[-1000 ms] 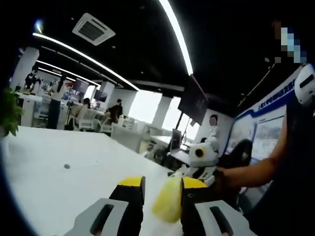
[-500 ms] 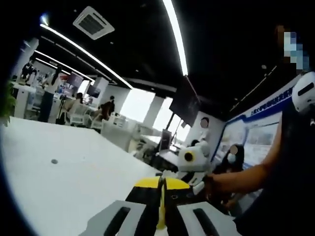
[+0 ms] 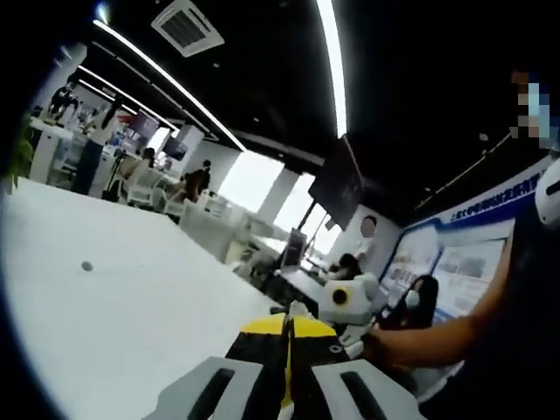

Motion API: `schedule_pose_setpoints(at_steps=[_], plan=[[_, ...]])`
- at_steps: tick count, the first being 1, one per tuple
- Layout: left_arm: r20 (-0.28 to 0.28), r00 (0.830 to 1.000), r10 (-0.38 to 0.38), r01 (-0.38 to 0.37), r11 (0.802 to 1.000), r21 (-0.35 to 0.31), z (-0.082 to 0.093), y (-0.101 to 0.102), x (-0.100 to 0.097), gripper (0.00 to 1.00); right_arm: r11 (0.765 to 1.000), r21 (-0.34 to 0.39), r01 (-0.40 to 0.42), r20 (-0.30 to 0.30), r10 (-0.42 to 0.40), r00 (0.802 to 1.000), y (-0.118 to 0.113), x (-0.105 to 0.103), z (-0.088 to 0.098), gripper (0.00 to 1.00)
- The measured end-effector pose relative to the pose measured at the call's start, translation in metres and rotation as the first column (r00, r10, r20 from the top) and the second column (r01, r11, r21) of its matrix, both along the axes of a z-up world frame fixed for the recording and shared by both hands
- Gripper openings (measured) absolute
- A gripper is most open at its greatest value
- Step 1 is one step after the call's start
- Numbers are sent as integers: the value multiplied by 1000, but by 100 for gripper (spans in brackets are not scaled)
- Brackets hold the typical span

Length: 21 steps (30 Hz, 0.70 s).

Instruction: Compare the silicone blocks by pressing each to a similar depth, holding the contact briefly, and releasing to observe deformation and rebound differences across the visible hardness samples.

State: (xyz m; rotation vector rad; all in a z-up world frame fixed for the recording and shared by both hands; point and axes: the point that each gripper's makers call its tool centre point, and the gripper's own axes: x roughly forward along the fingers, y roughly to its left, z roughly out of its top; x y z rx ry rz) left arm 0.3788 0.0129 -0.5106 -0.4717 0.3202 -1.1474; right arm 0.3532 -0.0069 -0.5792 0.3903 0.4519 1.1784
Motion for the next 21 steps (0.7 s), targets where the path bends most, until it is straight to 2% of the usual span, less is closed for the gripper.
schedule_pose_setpoints(at_steps=[5, 7, 10, 14, 15, 16, 18, 19, 20, 21], plan=[[-46, 999, -21, 19, 999, -35, 4, -7, -1, 0, 999, 26, 22, 9, -23, 1000, -5, 2, 2, 14], [-42, 999, -23, 21, 999, -40, 7, -9, 0, 0, 999, 34, 31, 45, -33, 998, -5, 3, 4, 17], [-40, 999, -25, 24, 999, -42, 7, -13, 0, 0, 996, 56, 64, 49, -67, 997, -6, 8, 7, 34], [-51, 998, -26, 24, 999, -38, 2, -17, 1, 0, 996, 29, 80, 53, -81, 995, -10, 10, 1, 43], [-54, 998, -26, 24, 999, -36, 1, -19, 1, 0, 995, 20, 95, 67, -97, 993, -12, 12, -1, 52], [-59, 998, -28, 26, 999, -31, -1, -21, 1, 0, 990, -2, 144, 118, -142, 983, -16, 20, -3, 63], [-71, 997, -29, 28, 999, -17, -7, -24, 1, 0, 979, -24, 203, 134, -198, 971, -23, 27, -9, 91], [-76, 997, -30, 29, 1000, -11, -10, -25, 1, 0, 974, -32, 226, 136, -219, 966, -27, 30, -12, 97], [-78, 997, -29, 29, 1000, -6, -12, -27, 2, 0, 977, -36, 208, 141, -201, 969, -30, 27, -13, 95], [-82, 996, -28, 28, 1000, -3, -14, -27, 3, 0, 971, -48, 232, 138, -224, 965, -37, 27, -16, 96]])
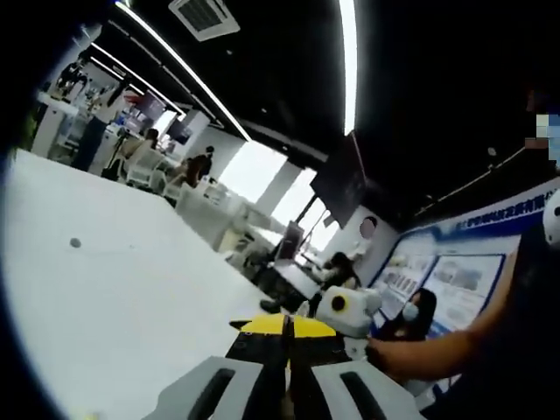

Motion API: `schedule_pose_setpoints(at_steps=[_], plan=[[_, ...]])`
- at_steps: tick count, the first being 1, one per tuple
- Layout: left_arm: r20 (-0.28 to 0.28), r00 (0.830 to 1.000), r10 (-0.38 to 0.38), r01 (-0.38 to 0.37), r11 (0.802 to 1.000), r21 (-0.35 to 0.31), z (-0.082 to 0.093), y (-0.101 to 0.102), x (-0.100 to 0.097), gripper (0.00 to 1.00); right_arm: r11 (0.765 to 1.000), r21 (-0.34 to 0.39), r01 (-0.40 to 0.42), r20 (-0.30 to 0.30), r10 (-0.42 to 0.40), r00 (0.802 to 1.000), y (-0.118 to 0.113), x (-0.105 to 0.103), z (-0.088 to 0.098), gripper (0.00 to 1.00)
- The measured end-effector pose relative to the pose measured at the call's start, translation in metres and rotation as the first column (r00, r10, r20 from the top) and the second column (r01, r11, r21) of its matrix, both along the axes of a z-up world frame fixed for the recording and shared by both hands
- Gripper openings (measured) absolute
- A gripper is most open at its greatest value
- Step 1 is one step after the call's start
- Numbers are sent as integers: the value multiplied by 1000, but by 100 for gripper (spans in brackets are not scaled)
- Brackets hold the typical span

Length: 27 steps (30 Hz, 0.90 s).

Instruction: Compare the silicone blocks by pressing each to a similar depth, holding the contact briefly, and releasing to observe deformation and rebound differences across the visible hardness samples.

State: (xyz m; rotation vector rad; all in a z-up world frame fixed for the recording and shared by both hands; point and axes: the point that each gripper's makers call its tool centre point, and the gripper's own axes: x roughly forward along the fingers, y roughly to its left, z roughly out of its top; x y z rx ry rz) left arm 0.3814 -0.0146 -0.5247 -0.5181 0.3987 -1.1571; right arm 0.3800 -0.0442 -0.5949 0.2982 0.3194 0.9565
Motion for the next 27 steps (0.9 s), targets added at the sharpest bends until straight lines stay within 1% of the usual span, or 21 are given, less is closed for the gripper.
schedule_pose_setpoints(at_steps=[5, 9, 12, 14, 18, 22, 25, 27], plan=[[-15, 1000, 8, -8, 1000, 6, -6, -5, 3, 0, 998, -40, 53, 26, -52, 998, -21, 1, -6, 97], [-33, 999, 19, -19, 1000, 2, -11, -9, 7, 0, 992, -81, 99, 33, -96, 995, -39, 0, -14, 97], [-47, 998, 32, -32, 999, 4, -17, -12, 9, 0, 981, -137, 138, 57, -131, 990, -51, -2, -21, 97], [-64, 997, 42, -42, 999, 5, -25, -12, 11, 0, 980, -138, 143, 58, -136, 989, -55, -3, -23, 97], [-99, 994, 43, -43, 999, 5, -37, -15, 11, 0, 976, -149, 157, 29, -154, 988, -63, -7, -32, 97], [-127, 990, 56, -54, 998, 17, -52, -15, 10, 0, 975, -145, 169, 20, -168, 986, -69, -11, -34, 97], [-147, 987, 69, -66, 998, 26, -64, -14, 10, 0, 969, -169, 179, 14, -179, 984, -74, -13, -42, 97], [-171, 982, 84, -79, 996, 40, -74, -12, 11, 0, 967, -179, 181, 10, -182, 983, -76, -14, -46, 97]])
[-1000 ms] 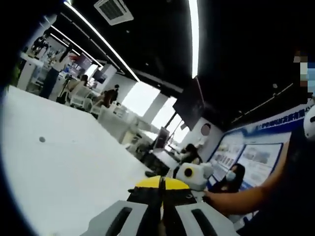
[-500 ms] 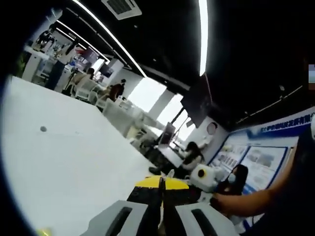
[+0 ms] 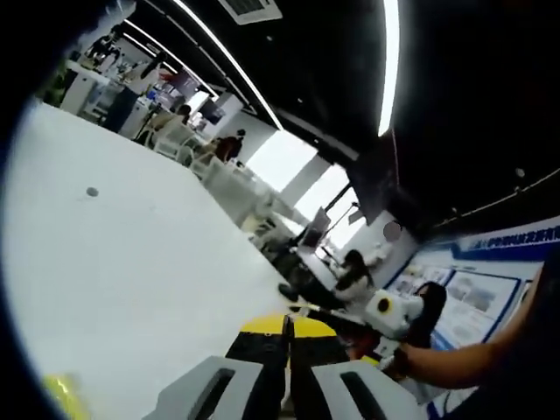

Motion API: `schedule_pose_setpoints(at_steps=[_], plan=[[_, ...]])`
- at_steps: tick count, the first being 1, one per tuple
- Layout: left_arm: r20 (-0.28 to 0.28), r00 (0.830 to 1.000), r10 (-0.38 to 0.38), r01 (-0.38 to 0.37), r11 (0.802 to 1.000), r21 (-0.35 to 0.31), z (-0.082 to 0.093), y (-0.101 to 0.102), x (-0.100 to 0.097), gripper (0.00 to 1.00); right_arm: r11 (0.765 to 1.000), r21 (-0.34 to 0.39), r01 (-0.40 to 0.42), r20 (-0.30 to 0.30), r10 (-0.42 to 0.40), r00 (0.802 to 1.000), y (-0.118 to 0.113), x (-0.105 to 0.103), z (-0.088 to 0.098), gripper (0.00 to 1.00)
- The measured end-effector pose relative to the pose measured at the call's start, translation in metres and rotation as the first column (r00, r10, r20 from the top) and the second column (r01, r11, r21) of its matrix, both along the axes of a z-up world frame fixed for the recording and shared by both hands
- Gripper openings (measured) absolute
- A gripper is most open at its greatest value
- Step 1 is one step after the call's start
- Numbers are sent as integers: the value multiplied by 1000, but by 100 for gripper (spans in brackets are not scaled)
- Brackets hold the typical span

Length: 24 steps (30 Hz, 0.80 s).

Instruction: Compare the silicone blocks by pressing each to a similar depth, holding the contact briefly, and releasing to observe deformation and rebound differences across the visible hardness samples.

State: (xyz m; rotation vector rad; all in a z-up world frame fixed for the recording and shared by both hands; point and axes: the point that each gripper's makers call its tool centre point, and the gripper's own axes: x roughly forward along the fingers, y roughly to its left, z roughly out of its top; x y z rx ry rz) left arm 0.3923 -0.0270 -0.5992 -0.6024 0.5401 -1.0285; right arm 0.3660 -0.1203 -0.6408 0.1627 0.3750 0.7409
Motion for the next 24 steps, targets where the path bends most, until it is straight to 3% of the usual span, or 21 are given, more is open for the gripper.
schedule_pose_setpoints(at_steps=[16, 21, 24], plan=[[-157, 987, 33, -35, 999, -12, -54, 9, 7, 0, 1000, -10, 1, -35, -2, 999, 3, -8, -13, 97], [-172, 984, 56, -59, 998, -9, -62, 13, 15, 0, 1000, -20, -2, -49, 1, 999, 4, -12, -19, 97], [-151, 985, 81, -80, 997, 15, -67, 17, 23, 0, 1000, -18, 3, -52, -4, 999, 3, -14, -20, 97]])
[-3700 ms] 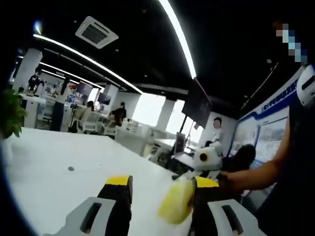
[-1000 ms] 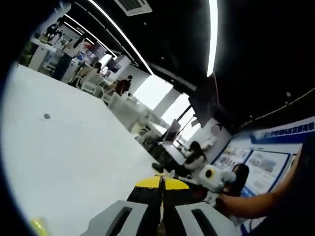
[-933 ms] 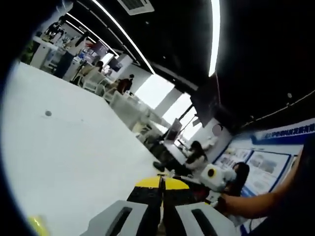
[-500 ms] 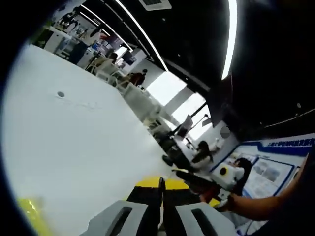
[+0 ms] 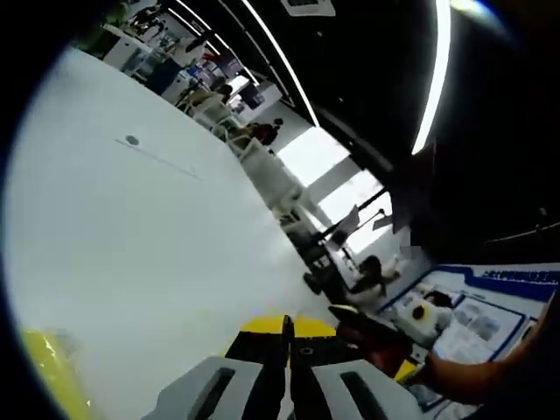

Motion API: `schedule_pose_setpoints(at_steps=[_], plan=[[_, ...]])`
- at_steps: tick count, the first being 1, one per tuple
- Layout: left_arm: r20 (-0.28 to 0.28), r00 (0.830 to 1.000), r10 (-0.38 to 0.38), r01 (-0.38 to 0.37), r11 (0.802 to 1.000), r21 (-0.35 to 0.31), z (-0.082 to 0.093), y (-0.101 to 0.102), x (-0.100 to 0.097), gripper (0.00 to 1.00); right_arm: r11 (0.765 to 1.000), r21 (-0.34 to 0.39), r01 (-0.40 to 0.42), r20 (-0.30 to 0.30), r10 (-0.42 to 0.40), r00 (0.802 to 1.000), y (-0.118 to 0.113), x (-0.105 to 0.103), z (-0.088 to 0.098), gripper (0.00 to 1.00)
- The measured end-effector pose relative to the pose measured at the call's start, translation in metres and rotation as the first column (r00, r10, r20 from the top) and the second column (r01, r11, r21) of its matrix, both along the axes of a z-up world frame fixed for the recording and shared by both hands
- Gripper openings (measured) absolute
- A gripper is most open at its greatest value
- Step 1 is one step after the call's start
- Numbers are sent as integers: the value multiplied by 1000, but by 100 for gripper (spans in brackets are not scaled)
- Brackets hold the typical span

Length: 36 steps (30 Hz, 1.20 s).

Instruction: Compare the silicone blocks by pressing each to a similar depth, holding the contact briefly, and releasing to observe deformation and rebound differences across the visible hardness samples.

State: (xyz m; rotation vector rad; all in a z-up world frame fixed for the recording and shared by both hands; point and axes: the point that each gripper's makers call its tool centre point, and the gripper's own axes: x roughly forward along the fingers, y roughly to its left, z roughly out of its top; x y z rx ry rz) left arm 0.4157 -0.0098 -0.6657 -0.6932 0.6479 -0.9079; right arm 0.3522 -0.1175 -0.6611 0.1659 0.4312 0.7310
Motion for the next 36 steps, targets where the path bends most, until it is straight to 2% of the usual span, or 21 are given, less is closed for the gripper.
schedule_pose_setpoints(at_steps=[4, 5, 8, 12, 17, 20, 25, 28, 34, 36], plan=[[9, 1000, 16, -17, 999, 28, -6, 4, 7, 0, 1000, -1, -1, 2, 1, 1000, -1, -1, -1, 97], [26, 999, 19, -21, 998, 55, -10, 7, 10, 0, 1000, 0, 1, 2, -1, 1000, -1, -1, -1, 97], [25, 999, 28, -30, 996, 89, -21, 10, 13, 0, 1000, 1, 4, -1, -4, 1000, -2, -1, -1, 97], [34, 999, 34, -38, 993, 115, -32, 12, 15, 0, 1000, 2, 4, -3, -4, 1000, -2, -1, -2, 97], [74, 997, 0, -14, 983, 184, -47, 14, 19, 0, 1000, 1, -4, -5, 4, 1000, 0, 0, -1, 97], [74, 997, -5, -12, 974, 225, -56, 17, 20, 0, 1000, -2, -7, -4, 7, 1000, 1, 0, -1, 97], [57, 998, 3, -19, 961, 275, -70, 25, 24, 0, 1000, -6, -9, -12, 9, 1000, 1, -1, -5, 97], [43, 999, 12, -26, 944, 328, -82, 32, 25, 0, 1000, -3, -9, -17, 9, 1000, 2, -1, -5, 97], [2, 997, 79, -74, 920, 384, -102, 43, 33, 0, 1000, -7, -16, -9, 16, 1000, 4, -1, -7, 97], [-35, 986, 161, -135, 911, 389, -107, 50, 38, 0, 1000, -11, -19, -11, 19, 1000, 4, -1, -8, 97]])
